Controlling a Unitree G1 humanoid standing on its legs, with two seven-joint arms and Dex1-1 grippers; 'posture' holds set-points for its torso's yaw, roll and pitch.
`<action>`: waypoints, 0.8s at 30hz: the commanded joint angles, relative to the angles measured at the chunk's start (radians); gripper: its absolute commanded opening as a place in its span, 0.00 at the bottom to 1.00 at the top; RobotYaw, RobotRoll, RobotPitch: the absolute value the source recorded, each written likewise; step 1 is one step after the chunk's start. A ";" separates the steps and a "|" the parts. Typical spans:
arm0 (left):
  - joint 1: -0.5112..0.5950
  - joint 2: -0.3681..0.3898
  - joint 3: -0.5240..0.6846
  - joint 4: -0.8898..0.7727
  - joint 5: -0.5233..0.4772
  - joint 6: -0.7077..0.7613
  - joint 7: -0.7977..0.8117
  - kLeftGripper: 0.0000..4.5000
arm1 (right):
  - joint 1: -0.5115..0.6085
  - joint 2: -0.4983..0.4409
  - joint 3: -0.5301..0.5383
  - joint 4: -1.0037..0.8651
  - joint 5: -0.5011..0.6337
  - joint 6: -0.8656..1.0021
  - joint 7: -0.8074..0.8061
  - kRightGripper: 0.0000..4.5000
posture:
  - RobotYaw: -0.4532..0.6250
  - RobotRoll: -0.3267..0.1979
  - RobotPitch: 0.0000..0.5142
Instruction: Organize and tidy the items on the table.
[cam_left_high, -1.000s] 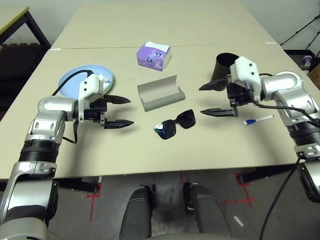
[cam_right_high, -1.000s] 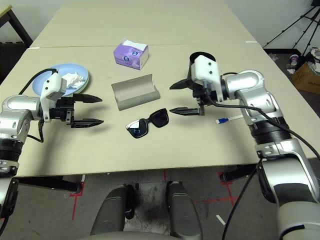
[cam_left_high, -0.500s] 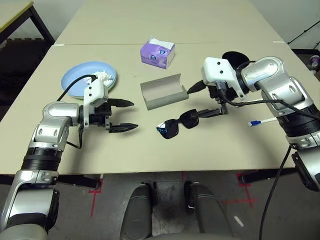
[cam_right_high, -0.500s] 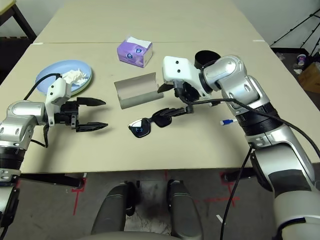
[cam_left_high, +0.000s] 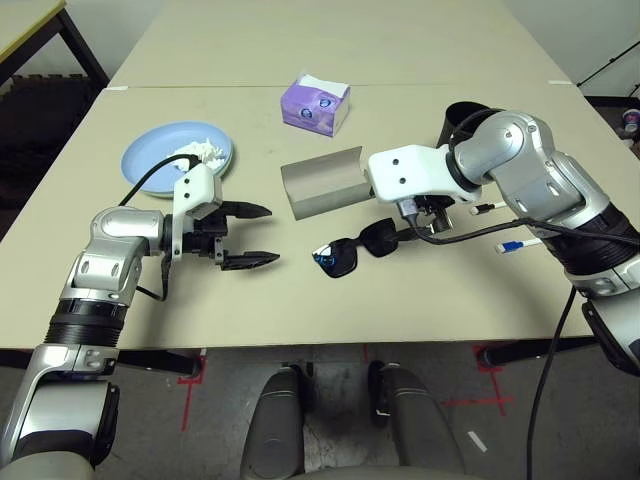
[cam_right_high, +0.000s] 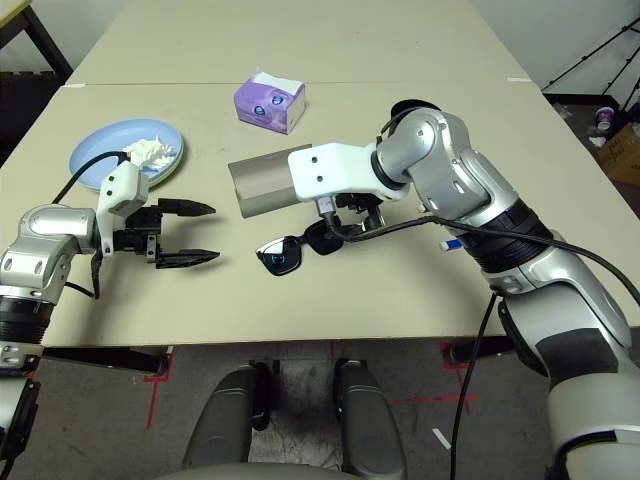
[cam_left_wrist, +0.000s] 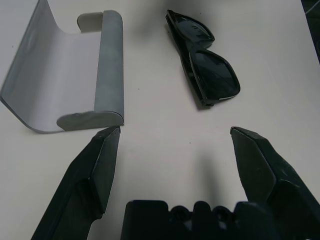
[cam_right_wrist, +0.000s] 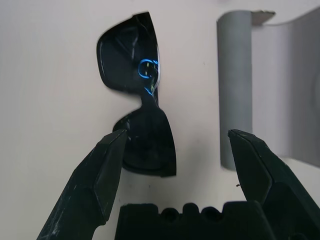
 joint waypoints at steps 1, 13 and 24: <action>-0.002 0.026 -0.005 -0.018 -0.002 -0.029 -0.038 1.00 | -0.002 0.015 0.032 -0.006 -0.025 -0.010 -0.007 1.00 | 0.44 0.62 0.37; 0.017 0.057 0.050 -0.110 -0.066 0.023 -0.009 1.00 | -0.014 0.097 0.093 -0.001 -0.097 0.024 -0.024 1.00 | 0.46 0.62 0.35; 0.034 0.058 0.057 -0.145 -0.088 0.045 0.024 1.00 | -0.041 0.115 0.136 0.058 -0.183 -0.039 -0.030 1.00 | 0.48 0.62 0.33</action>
